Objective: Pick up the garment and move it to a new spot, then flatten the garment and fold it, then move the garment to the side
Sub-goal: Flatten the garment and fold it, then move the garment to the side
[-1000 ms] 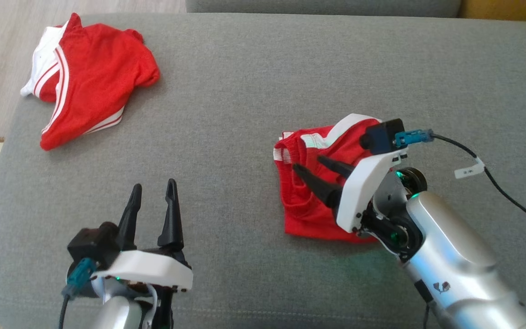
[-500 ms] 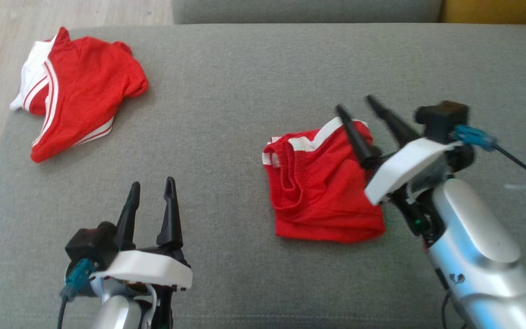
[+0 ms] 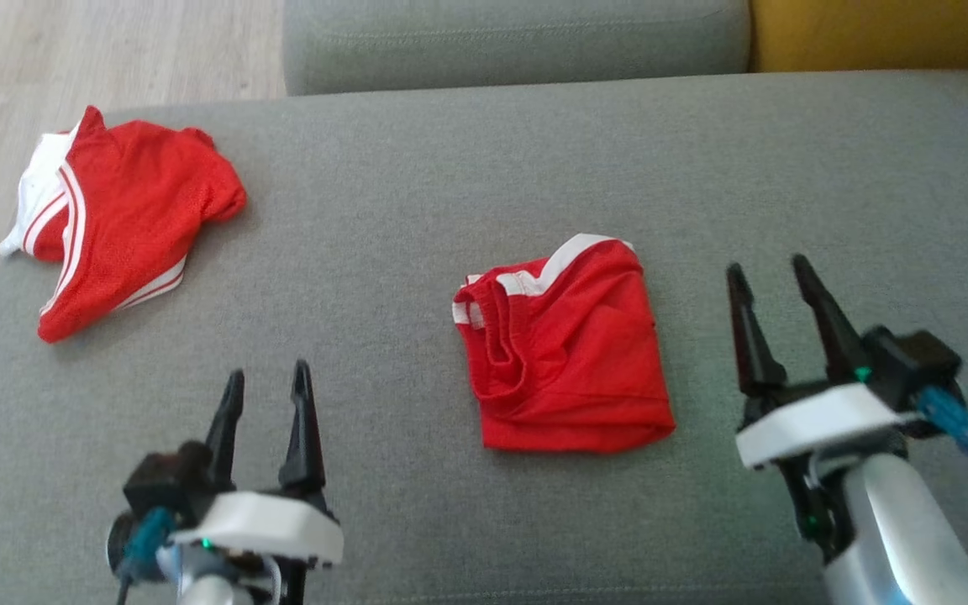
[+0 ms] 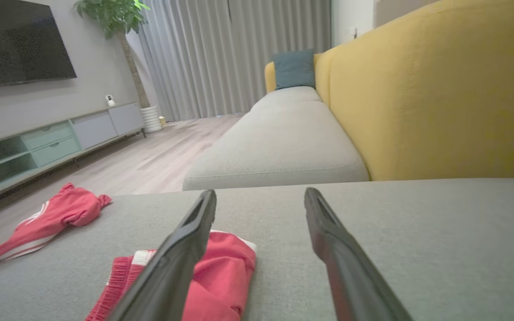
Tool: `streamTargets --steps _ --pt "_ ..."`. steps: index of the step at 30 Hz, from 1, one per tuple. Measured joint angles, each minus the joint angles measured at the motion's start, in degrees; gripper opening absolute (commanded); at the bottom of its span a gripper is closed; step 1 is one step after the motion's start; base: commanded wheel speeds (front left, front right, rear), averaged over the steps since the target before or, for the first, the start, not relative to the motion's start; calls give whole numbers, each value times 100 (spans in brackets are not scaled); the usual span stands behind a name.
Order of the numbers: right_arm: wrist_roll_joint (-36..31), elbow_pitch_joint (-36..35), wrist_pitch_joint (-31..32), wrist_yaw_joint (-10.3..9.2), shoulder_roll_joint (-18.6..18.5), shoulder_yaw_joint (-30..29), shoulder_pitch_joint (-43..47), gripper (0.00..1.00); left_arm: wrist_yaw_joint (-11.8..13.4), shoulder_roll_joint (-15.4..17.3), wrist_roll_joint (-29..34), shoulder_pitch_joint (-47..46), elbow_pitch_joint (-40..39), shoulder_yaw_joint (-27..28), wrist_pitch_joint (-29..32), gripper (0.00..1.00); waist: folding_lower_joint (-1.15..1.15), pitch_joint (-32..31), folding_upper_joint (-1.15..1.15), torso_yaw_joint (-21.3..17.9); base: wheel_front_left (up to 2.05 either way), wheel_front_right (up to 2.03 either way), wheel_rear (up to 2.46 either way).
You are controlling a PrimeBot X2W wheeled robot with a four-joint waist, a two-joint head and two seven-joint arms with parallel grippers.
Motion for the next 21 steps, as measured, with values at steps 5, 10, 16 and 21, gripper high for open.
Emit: streamTargets --steps 5,10,16,21 --pt "-449 -372 -226 0 80 -464 471 100 -10 -21 179 367 -14 108 0 100 0 -149 0 -61 0 0 0" --pt "-398 -434 -333 0 129 -577 788 100 -59 -40 274 493 -44 178 0 100 0 -206 0 -44 0 0 0" --pt "-387 -421 -383 0 151 -570 920 100 -111 -82 310 512 -41 223 0 100 0 -229 0 -23 0 0 0" --pt "-338 -391 -394 0 152 -564 920 100 -154 -132 312 512 -38 290 0 100 0 -226 0 -17 0 0 0"
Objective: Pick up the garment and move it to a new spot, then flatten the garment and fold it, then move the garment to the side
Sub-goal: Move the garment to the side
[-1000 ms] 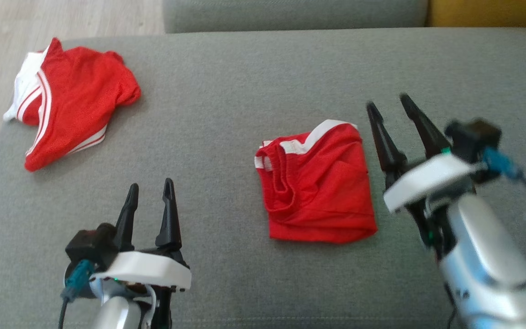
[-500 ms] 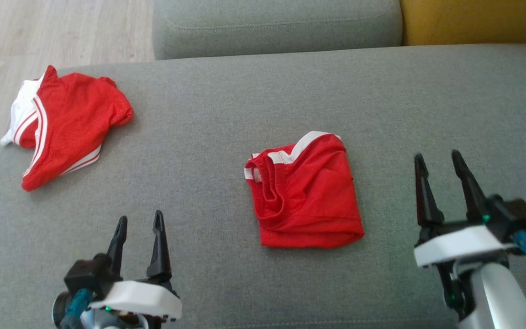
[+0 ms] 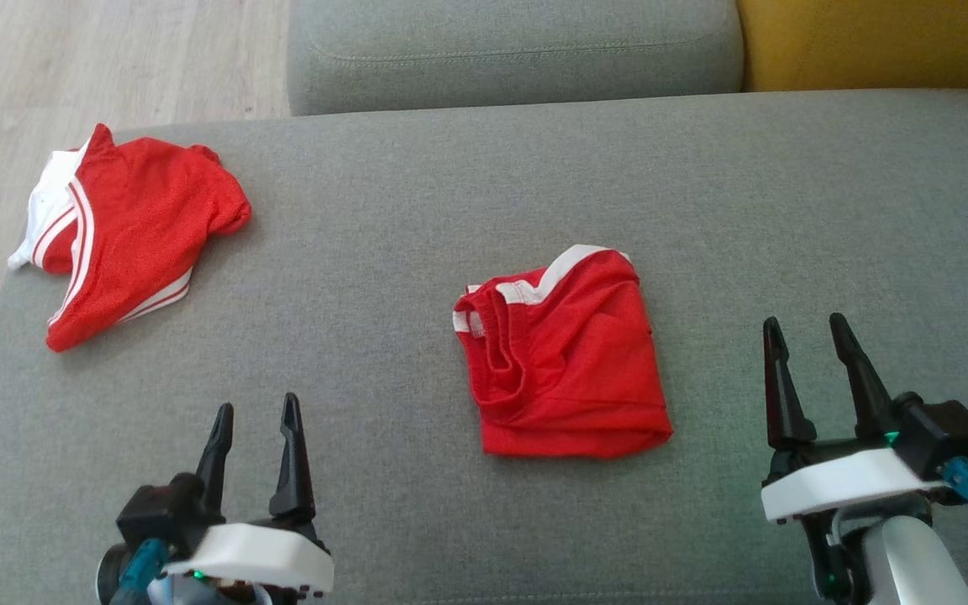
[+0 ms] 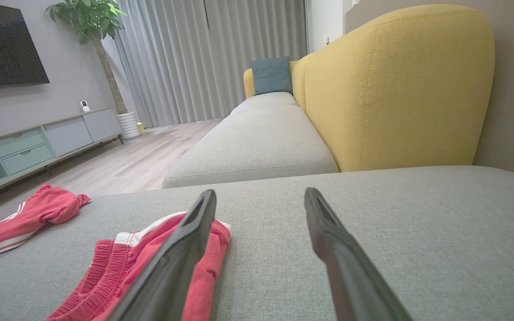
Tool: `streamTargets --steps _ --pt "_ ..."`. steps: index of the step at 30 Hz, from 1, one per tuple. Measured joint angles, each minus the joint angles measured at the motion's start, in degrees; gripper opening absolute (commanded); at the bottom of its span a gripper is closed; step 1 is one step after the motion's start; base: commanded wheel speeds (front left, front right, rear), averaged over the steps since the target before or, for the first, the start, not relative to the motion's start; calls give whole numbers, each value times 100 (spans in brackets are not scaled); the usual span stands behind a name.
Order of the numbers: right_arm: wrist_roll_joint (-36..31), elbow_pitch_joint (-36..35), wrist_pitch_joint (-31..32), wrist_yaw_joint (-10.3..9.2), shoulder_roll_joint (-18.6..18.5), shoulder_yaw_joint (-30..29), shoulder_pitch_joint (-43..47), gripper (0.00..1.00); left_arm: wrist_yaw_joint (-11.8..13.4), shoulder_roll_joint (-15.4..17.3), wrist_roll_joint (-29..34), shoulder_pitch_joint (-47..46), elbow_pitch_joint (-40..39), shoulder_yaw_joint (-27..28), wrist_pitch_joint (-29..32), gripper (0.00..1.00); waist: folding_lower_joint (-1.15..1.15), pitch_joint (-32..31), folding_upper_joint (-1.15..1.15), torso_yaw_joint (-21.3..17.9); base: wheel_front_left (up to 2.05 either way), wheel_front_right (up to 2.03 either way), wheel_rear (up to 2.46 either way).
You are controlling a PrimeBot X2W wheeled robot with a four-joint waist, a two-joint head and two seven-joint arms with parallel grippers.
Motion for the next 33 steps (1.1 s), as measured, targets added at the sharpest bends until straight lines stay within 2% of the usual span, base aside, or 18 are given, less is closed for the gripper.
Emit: streamTargets --steps 21,25,30,31,33 --pt "5 93 87 0 0 -12 -5 100 -51 -29 53 -1 -3 46 0 100 0 91 0 14 0 0 0" --pt "48 103 561 0 0 -23 -129 100 -53 -30 63 -18 -33 45 0 100 0 219 0 41 0 0 0" --pt "-1 140 1775 0 0 186 -715 100 -58 -34 86 -74 -129 13 0 100 0 449 0 120 0 0 0" --pt "-1 140 1775 0 0 186 -715 100 -58 -34 86 -74 -129 13 0 100 0 449 0 120 0 0 0" --pt "38 201 2271 0 -42 272 -968 100 -58 -35 86 -155 -132 -27 0 100 0 555 0 178 0 0 0"
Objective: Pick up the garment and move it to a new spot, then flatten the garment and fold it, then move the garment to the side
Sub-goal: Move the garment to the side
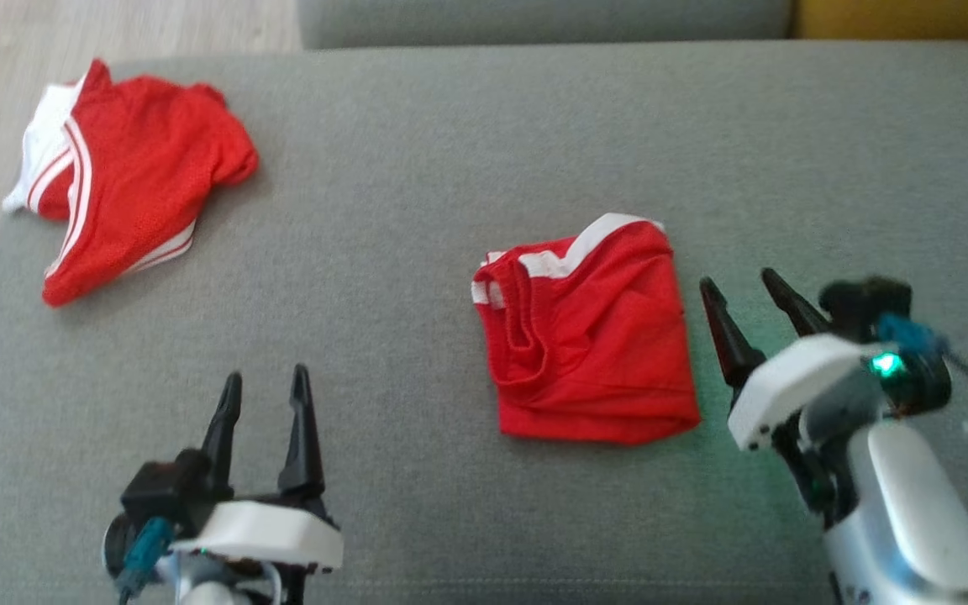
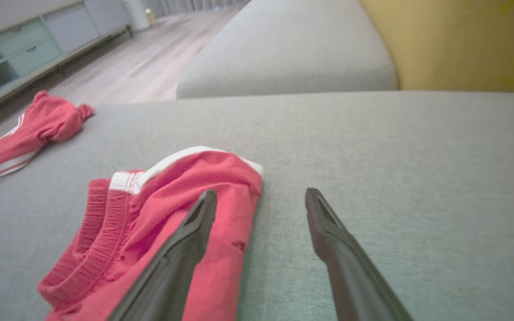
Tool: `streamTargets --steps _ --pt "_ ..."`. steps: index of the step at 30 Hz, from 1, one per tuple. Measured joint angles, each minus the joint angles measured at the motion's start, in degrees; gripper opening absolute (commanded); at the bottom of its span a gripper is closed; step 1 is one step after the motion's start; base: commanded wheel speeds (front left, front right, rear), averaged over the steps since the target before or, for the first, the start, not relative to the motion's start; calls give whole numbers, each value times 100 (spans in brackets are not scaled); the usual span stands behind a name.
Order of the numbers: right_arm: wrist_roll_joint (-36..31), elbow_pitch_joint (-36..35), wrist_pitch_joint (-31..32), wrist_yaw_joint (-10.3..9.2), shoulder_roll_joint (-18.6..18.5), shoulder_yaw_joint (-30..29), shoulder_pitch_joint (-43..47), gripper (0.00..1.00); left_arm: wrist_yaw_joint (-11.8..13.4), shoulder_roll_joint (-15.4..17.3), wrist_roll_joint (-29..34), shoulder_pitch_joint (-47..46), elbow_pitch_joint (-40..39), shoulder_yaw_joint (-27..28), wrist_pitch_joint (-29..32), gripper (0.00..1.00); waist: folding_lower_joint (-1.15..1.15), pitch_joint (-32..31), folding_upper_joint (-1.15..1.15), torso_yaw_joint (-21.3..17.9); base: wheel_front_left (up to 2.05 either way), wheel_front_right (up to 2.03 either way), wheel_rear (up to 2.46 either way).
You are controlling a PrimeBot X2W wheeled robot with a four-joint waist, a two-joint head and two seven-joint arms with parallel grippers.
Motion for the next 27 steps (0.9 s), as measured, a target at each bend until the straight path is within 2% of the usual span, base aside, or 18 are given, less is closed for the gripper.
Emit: streamTargets --steps 7,17,18,19,23,24,25,26,27 --pt "458 359 1233 0 -390 131 -478 100 13 -14 -75 -315 -114 -169 0 100 0 356 0 317 0 0 0" --pt "1141 647 2154 0 -595 241 -644 98 111 -20 -163 -366 -160 -300 0 100 0 602 0 725 0 0 0" --pt "1207 657 2235 0 -630 244 -680 72 110 -20 -163 -366 -160 -300 0 100 0 605 0 739 0 0 0" --pt "1255 660 2294 0 -654 248 -709 51 110 -21 -163 -366 -160 -299 0 100 0 607 0 749 0 0 0" --pt "1325 690 2405 0 -672 292 -755 24 110 -21 -163 -370 -160 -299 0 100 0 623 0 753 0 0 0" --pt "1337 700 2406 0 -672 309 -773 24 110 -21 -163 -370 -160 -297 0 100 0 630 0 748 0 0 0" --pt "1378 711 2406 0 -676 323 -798 14 110 -21 -162 -372 -160 -296 0 100 0 638 0 740 0 0 0" --pt "1402 710 2405 0 -681 345 -811 0 110 -21 -160 -373 -163 -292 0 100 0 646 0 727 0 0 0" --pt "1417 709 2401 0 -689 374 -818 0 110 -21 -159 -374 -167 -290 0 100 0 654 0 708 0 0 0"
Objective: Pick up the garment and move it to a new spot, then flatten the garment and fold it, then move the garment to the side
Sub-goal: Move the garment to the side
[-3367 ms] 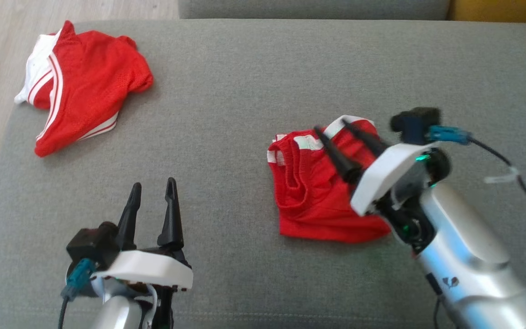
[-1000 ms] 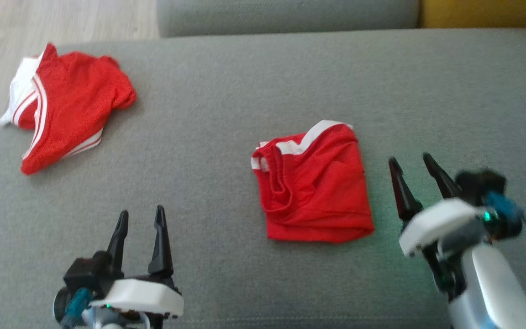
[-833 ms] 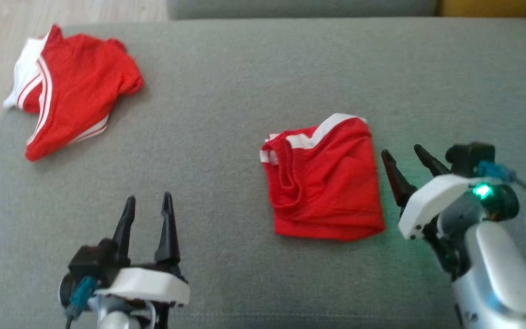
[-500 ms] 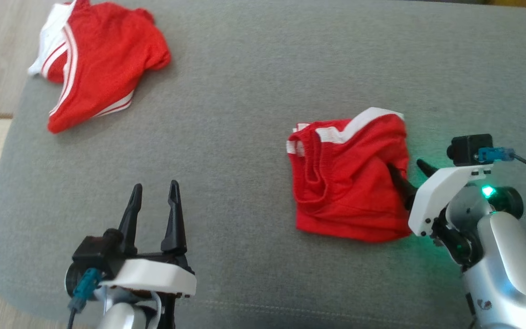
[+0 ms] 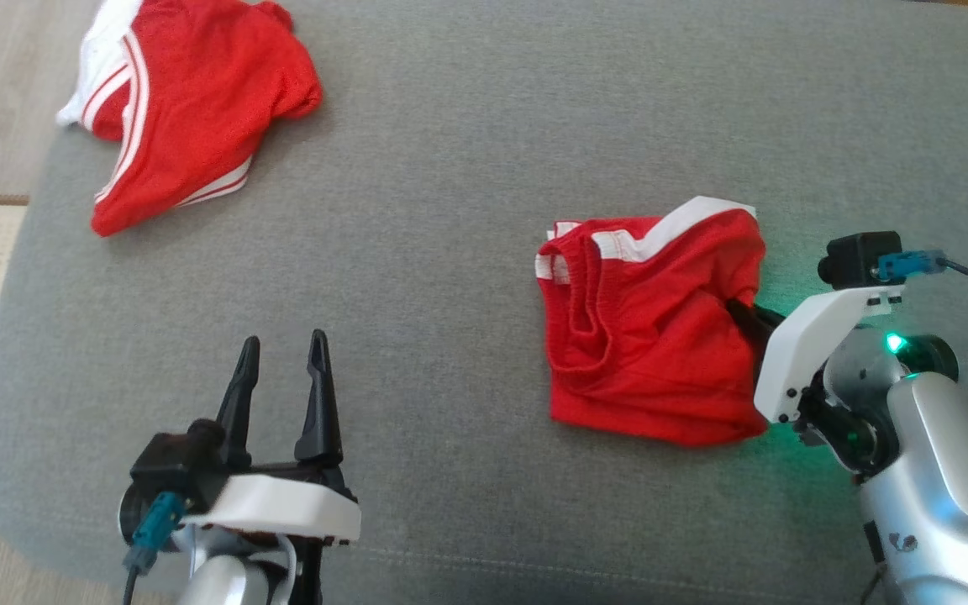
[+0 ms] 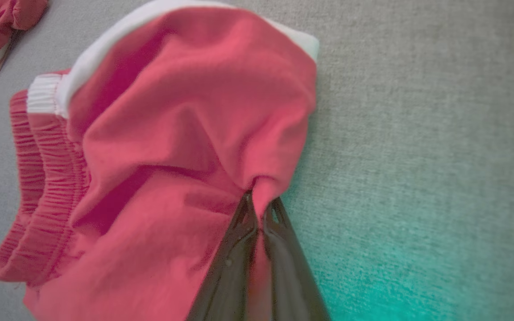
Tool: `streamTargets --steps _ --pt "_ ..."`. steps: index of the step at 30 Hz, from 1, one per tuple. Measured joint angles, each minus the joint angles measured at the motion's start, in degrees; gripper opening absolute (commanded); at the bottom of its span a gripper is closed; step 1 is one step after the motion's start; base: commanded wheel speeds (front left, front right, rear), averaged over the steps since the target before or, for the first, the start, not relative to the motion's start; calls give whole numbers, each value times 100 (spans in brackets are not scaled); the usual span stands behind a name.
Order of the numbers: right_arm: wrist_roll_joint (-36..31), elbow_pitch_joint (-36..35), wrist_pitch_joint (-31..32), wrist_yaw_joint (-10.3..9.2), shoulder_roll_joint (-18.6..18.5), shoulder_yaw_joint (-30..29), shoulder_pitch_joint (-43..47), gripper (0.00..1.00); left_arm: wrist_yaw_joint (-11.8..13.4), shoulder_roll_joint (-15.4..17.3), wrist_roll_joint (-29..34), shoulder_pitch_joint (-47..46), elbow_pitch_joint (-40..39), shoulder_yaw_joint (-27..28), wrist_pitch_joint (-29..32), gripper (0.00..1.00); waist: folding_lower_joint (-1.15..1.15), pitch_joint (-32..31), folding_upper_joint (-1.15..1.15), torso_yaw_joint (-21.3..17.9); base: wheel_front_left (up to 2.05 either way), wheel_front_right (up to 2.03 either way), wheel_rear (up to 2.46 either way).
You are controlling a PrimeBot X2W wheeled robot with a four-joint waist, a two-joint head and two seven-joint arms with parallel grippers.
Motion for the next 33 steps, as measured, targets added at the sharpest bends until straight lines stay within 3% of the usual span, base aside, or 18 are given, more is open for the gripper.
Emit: streamTargets --steps 7,13,25,33 --pt "-78 -59 -270 0 -190 35 -142 0 -62 0 135 -116 -38 10 -1 100 0 76 0 -298 0 0 0" --pt "-164 -252 -490 0 -377 -176 -276 0 -182 -1 313 -243 -71 10 -1 100 0 195 0 -842 0 0 0" --pt "-249 -248 -1004 0 -155 -260 -614 0 -364 143 647 -644 -43 -16 2 100 0 610 0 -2524 0 0 0" --pt "-396 120 -1251 0 -77 -31 -1185 0 -361 278 680 -772 -225 -18 91 100 1 999 0 -2972 0 0 0"
